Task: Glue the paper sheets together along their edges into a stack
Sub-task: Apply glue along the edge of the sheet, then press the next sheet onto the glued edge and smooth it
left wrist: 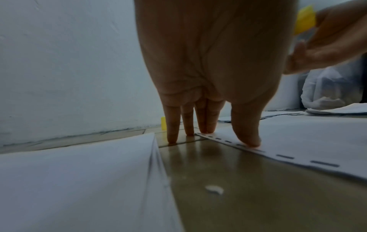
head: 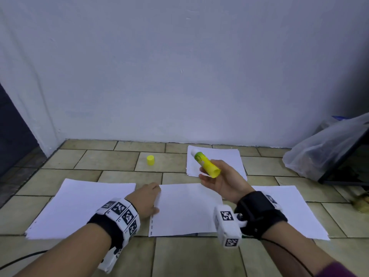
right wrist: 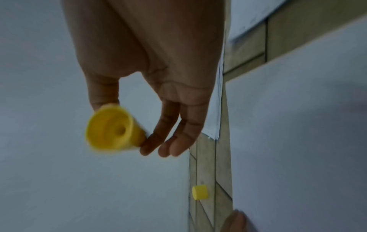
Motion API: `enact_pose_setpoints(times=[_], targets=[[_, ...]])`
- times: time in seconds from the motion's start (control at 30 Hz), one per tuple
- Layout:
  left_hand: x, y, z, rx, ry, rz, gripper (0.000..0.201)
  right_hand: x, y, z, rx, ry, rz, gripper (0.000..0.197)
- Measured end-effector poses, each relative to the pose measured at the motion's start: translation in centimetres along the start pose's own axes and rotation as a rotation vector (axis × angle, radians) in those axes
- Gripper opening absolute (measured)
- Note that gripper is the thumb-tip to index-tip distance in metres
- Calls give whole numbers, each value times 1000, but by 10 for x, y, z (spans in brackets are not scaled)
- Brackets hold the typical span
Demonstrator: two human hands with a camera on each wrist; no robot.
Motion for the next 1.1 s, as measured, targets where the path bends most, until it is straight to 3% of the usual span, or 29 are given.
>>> enact_pose_setpoints(times=[0.13, 0.27, 0.43, 0.73, 0.93, 1.03, 1.1], targets=[[-1, -2, 1, 2, -8, -36, 66, 20, 16, -42, 21, 1, 335, 8], [-3, -1, -2, -3, -13, -35, 71, 30, 19, -88, -54, 224, 897, 20], [-3, -2, -7, 1, -7, -24, 72, 34, 24, -125, -36, 304, 1314, 35], [2, -7, -10, -15, -28, -43, 70, 37, 30, -142, -12, 287, 1459, 37], [6, -6, -11, -21, -11, -55, 69, 31, 21, -123, 41, 254, 1345, 64], [7, -8, -11, -11, 0, -52, 69, 11, -2, -91, 38, 241, 1404, 49], [6, -11, -12, -12, 11, -27, 70, -14, -20, -62, 140, 269, 1550, 44]])
Point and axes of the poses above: each hand's wrist, its own z-axis away from the middle knuckle, its own x-axis out of the palm, y = z × x, the point moved 2 cm from there along -z, towards the middle knuckle, and after that the axes turned 11 degrees about -y, right-handed, at the moved point
